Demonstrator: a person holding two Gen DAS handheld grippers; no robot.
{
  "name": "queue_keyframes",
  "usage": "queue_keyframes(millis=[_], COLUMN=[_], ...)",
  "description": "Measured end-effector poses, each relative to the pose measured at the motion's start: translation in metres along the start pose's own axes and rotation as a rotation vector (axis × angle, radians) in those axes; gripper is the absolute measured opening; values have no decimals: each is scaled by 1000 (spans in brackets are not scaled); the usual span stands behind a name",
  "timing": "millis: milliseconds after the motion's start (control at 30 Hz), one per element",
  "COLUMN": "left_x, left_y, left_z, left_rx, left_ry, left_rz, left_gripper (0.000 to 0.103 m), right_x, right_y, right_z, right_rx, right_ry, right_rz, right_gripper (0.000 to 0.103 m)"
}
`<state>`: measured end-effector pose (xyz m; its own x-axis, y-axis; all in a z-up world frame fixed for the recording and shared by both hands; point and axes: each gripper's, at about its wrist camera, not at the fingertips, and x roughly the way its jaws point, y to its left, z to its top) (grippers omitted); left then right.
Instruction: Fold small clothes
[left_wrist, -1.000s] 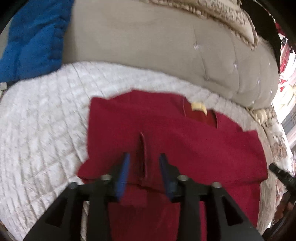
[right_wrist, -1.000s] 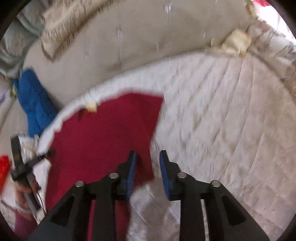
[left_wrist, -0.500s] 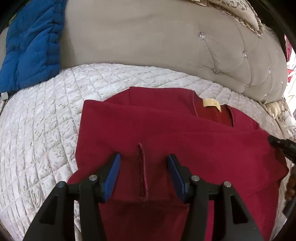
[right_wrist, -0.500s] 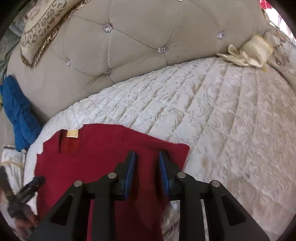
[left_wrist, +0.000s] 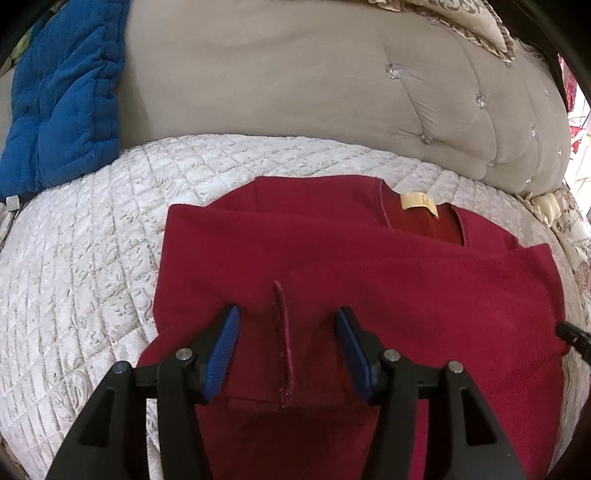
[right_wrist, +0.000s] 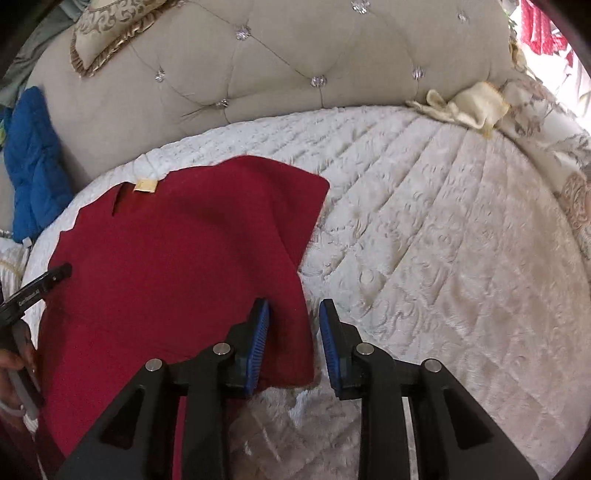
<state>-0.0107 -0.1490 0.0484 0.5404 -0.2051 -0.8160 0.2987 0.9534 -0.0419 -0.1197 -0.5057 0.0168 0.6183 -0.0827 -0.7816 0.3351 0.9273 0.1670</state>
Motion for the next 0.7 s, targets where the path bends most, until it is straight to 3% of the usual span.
queue_keyframes(millis=[333,400,600,700], left_x=[-37,-45,-63,-60], left_y=[2,3,16,23], left_z=[-6,-9,-25,-28], left_rx=[22,24,16,-8], left_ry=[-24,-31,-22,-5], left_rz=[6,7,-21,-43], left_gripper=[59,69,84,84], right_x=[-41,-40,-44,-51], right_y=[1,0,-6,-2], right_z=[-21,-27,-40,-44], right_rx=[43,45,88,81], right_ry=[-7,4,14,10], right_rz=[73,71,63,84], right_gripper=[14,15,18,20])
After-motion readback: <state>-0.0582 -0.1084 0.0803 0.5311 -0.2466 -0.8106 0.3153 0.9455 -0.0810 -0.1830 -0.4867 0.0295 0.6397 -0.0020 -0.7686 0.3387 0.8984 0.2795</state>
